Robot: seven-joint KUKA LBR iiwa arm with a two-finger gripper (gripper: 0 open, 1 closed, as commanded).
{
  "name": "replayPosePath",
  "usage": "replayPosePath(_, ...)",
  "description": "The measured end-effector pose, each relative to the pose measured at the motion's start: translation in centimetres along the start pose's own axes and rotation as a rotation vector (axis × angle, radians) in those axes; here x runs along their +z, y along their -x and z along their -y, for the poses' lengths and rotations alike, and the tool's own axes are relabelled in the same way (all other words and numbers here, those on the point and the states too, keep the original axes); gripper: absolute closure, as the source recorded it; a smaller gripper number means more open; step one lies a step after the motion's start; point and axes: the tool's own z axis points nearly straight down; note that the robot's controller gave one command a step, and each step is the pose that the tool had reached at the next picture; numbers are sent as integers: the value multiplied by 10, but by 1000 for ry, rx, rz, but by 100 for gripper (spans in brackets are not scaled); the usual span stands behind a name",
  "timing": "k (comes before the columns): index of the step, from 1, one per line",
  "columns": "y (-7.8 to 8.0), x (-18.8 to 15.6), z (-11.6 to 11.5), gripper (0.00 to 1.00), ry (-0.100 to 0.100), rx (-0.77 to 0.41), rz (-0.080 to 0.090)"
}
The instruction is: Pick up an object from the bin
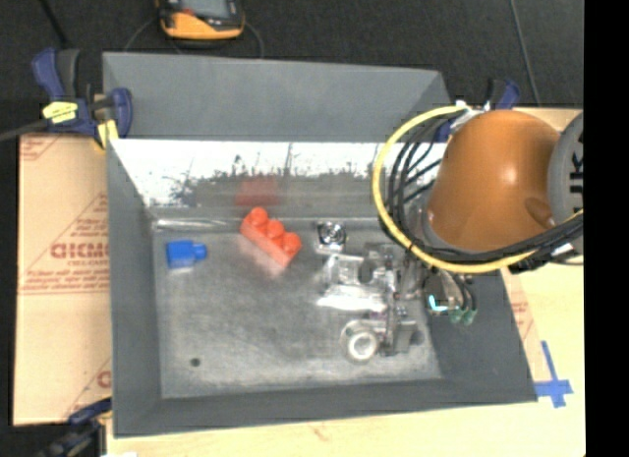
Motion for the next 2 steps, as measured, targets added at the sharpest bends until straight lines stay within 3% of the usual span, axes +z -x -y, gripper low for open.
replayPosePath(1, 29, 120, 56, 0, 0, 93, 1)
replayPosePath(2, 15, 171, 79, 0, 1, 199, 5)
